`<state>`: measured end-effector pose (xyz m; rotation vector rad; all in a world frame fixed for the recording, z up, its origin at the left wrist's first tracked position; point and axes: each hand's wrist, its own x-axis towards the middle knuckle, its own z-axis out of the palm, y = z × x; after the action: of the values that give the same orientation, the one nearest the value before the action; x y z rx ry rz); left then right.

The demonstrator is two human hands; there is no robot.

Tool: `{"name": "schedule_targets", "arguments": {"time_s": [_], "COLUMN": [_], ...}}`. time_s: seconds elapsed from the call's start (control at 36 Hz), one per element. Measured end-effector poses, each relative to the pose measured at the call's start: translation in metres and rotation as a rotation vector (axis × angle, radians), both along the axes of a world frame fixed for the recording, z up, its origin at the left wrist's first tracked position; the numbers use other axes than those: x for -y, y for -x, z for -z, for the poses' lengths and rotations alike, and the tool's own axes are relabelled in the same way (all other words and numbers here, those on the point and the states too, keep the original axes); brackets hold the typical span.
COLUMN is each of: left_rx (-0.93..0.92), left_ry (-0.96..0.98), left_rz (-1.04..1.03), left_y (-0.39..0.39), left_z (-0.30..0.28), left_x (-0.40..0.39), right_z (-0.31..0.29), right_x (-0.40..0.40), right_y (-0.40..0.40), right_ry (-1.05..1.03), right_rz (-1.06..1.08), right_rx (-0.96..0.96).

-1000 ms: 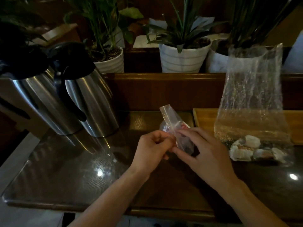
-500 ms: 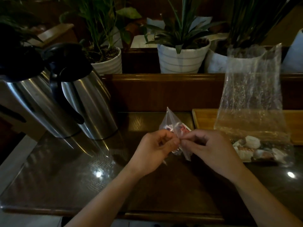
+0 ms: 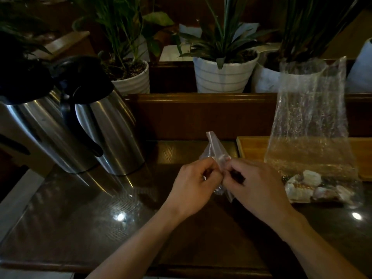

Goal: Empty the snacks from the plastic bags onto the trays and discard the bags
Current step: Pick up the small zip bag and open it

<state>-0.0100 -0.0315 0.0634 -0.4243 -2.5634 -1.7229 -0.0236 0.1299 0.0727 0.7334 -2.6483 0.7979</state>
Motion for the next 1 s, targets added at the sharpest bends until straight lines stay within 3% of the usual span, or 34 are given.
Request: {"name": "schedule_targets", "arguments": {"time_s": [0.44,0.83,0.92,1.0], "left_rx": [-0.015,0.043,0.043,0.049], "left_ry": [0.077,0.098,0.019,-0.147], "left_rz": [-0.094,-0.196,-0.268,-0.362], "left_y": [0.003,0.004,0.001,-0.004], "left_z": [-0.005,-0.02,-0.021,-0.021], "left_x": [0.005,0.028,0.023,0.017], "right_z": [-0.009,-0.031,-0.032,-0.031], "right_x": [-0.003,-0.021,-0.016,-0.013], "right_y": [0.007,0.013,0.008,0.0], "right_ry": [0.052,-0.112,-0.166,-0.087], "right_rz": [0.076,0.296,0.375,0.414], "right_rx": [-0.007,0.024,-0.011,-0.027]}}
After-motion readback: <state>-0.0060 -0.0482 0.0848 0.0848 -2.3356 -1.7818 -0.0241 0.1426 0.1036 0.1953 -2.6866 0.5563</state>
